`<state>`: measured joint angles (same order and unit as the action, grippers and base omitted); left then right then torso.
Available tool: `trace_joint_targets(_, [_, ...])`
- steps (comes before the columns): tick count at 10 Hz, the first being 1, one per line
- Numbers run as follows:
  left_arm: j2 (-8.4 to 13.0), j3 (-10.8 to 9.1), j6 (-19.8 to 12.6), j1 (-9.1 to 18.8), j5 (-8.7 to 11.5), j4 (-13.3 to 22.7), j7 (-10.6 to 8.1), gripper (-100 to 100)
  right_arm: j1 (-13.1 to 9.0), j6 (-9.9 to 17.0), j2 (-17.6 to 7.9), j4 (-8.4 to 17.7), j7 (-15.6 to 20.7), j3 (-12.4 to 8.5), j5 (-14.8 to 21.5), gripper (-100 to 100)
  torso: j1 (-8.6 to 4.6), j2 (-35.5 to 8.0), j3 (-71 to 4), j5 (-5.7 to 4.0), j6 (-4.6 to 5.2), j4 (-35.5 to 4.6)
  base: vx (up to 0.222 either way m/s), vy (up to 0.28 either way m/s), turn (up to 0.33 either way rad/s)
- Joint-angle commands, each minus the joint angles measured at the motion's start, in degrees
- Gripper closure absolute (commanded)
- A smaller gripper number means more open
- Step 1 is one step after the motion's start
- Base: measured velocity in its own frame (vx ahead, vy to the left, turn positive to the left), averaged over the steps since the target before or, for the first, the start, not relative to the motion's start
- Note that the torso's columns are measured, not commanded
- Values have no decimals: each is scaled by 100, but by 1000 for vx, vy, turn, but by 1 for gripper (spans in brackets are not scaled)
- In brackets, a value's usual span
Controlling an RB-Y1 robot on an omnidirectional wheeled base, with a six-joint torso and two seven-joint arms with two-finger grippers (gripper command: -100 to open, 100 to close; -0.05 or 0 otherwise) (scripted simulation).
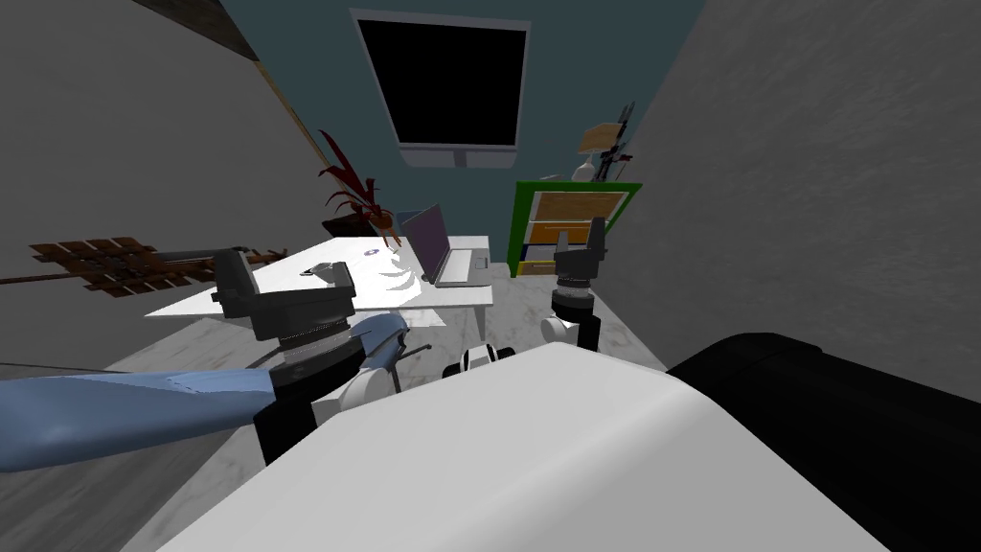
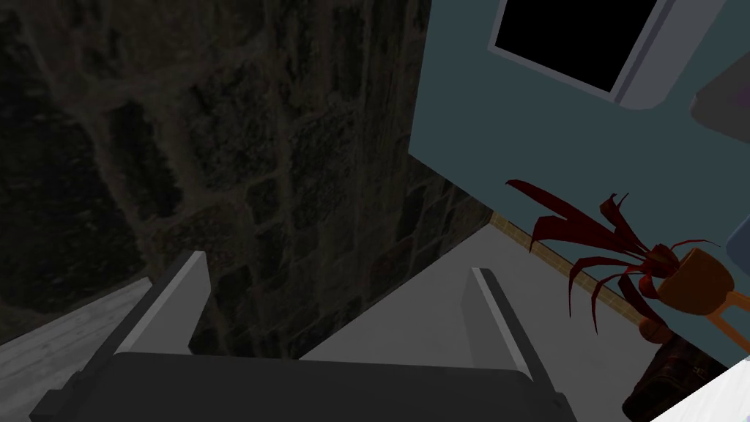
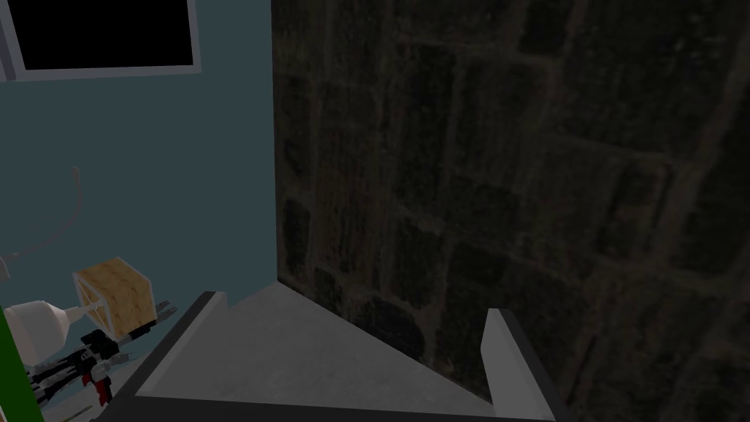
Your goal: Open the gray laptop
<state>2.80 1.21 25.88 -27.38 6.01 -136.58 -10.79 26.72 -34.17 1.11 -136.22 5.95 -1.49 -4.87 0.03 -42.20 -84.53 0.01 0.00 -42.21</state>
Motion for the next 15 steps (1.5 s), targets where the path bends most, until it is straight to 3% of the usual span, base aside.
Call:
trace_joint_targets(1, [376,-33,-301,95,37,3,-154,-100,0,0,0,0,0,0,0,0,-2,-5,-5,-1,0,-5,19,16,-40])
trace_joint_targets(6, [715,-140,-1048,351,142,13,-543,-100,0,0,0,0,0,0,0,0,-4,-9,-4,-1,0,-8,25,16,-56])
trace_joint_targets(15, [859,-319,-2300,776,317,25,-1190,-100,0,0,0,0,0,0,0,0,-4,-8,-4,-1,-1,-7,23,17,-49])
